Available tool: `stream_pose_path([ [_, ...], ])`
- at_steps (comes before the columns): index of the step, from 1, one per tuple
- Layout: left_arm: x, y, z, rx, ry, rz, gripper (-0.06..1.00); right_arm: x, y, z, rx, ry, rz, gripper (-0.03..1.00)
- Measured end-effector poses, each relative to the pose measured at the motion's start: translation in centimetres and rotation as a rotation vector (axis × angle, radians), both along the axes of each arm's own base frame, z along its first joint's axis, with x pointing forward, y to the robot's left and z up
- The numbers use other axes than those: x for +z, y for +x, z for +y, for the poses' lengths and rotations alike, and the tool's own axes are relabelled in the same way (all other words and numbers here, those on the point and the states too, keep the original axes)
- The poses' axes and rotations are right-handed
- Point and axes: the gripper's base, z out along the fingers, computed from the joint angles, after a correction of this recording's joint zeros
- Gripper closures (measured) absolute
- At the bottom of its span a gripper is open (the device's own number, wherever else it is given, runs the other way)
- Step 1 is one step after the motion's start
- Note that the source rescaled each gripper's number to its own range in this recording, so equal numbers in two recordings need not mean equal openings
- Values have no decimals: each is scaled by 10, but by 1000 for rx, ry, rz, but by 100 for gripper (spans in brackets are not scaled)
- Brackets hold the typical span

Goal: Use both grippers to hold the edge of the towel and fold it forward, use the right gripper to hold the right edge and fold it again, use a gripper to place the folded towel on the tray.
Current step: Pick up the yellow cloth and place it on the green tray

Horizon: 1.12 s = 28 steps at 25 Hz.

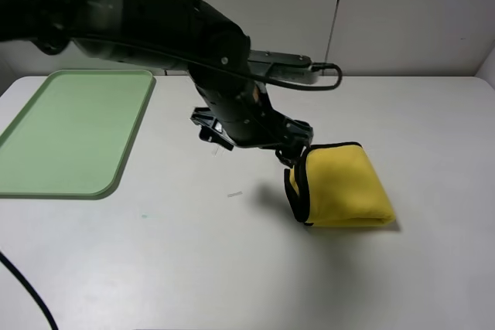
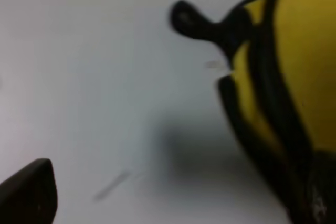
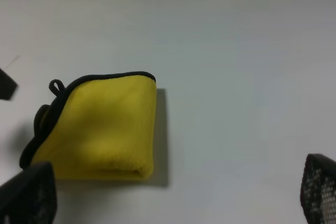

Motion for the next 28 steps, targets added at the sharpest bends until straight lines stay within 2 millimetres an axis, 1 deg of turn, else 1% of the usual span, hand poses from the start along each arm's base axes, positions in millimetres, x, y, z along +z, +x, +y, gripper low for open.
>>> stream_pose_path([
  [4,-18,-7,-23,-19,-13,10,0,0,0,0,0,1,0,-3],
  [5,-18,-7,-23,-19,-13,10,0,0,0,0,0,1,0,-3],
  [7,-28,-10,-32,-21,-18,17,0,0,0,0,1,2,0,-3],
  [10,-35,-13,-41,-8,-32,26,0,0,0,0,2,3,-1,-3],
  [17,-33,-11,-51,11,-134,-7,0,0,0,0,2,3,-1,-3],
  [20,-37,-10,-54,46,-177,5,0,0,0,0,2,3,-1,-3],
  [24,-48,-13,-55,100,-180,64,0,0,0,1,4,6,0,-3],
  [28,-50,-16,-57,105,-179,79,0,0,0,1,4,6,0,-3],
])
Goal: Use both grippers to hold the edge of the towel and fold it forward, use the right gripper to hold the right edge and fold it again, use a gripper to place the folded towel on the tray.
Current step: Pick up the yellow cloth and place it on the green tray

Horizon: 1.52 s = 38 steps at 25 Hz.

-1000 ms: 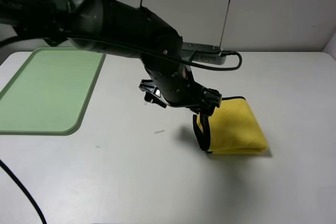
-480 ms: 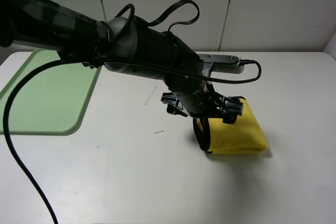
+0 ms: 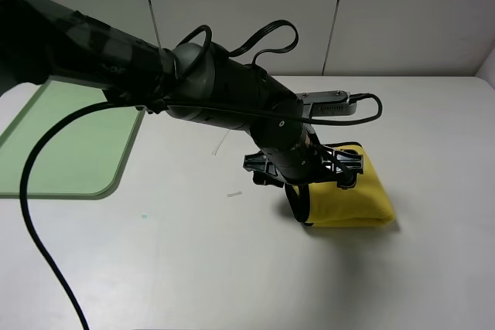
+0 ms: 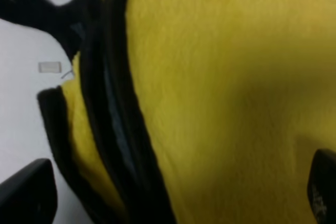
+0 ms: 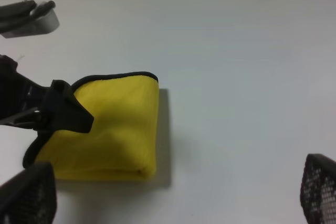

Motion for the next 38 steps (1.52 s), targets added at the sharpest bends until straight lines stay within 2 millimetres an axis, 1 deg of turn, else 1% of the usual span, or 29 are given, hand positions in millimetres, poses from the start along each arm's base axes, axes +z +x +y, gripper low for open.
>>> stream_pose_path([
  [5,-3,-1,-1,0,4,5,0,0,0,0,0,0,0,-3],
  [10,-22,-1,-1,9,27,32,0,0,0,0,0,0,0,-3],
  [14,-24,3,-7,13,-40,-10,0,0,0,0,0,0,0,-3],
  [20,-34,5,-11,16,-77,-34,0,0,0,0,0,0,0,-3],
  [25,-37,7,-14,13,-101,-53,4,0,0,0,1,1,0,-3],
  [27,-39,8,-14,12,-102,-55,10,0,0,0,1,1,0,-3],
  [29,-41,8,-15,10,-108,-61,19,0,0,0,1,1,0,-3],
  [32,-45,8,-15,11,-103,-58,37,0,0,0,1,1,0,-3],
  [35,-47,8,-14,13,-98,-52,59,0,0,0,1,1,0,-3],
  [38,-50,7,-14,14,-93,-48,78,0,0,0,1,1,0,-3],
])
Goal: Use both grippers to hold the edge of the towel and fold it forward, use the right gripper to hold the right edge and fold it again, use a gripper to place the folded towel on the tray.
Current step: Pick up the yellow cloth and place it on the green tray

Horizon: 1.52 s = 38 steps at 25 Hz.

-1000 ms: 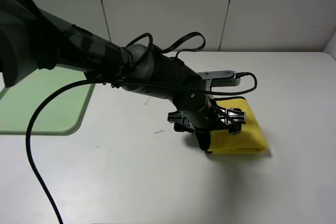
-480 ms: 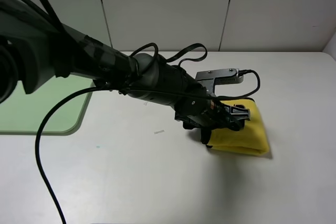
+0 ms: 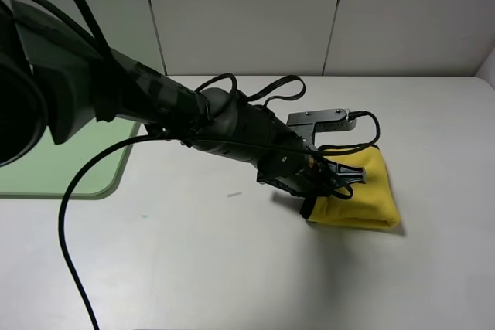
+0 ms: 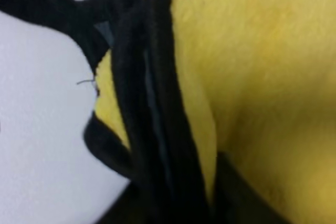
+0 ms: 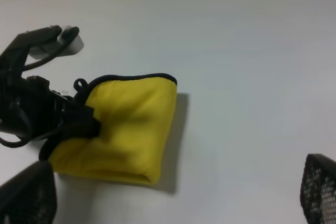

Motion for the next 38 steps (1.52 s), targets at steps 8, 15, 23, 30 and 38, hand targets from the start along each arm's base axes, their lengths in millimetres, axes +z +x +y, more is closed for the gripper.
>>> stream_pose_path([
  [8,0,0,0,4,-2,1,82,0,0,0,0,0,0,-3],
  [15,24,21,23,50,56,22,82,0,0,0,0,0,0,-3],
  [23,62,65,75,119,143,-35,82,0,0,0,0,0,0,-3],
  [30,65,81,113,148,320,-8,82,0,0,0,0,1,0,-3],
  [38,62,98,170,205,543,101,82,0,0,0,-1,2,0,-3],
])
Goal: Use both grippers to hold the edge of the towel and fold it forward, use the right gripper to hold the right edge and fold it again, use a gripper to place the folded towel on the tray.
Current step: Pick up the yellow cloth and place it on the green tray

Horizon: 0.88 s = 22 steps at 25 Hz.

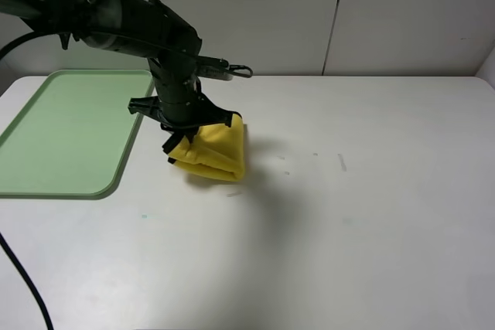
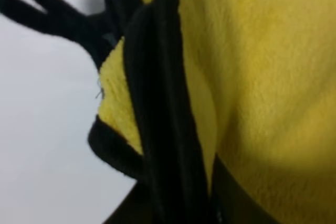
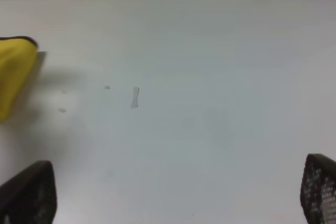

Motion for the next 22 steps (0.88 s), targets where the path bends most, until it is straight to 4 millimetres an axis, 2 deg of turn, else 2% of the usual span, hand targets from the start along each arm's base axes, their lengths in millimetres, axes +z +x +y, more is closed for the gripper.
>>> stream_pose_path([
  [9,0,24,59,56,61,56,82,0,0,0,0,0,0,-3],
  [10,0,29,74,82,64,59,82,0,0,0,0,0,0,-3],
  [13,0,38,98,134,69,60,82,0,0,0,0,0,0,-3],
  [22,2,54,164,236,113,29,82,0,0,0,0,0,0,-3],
])
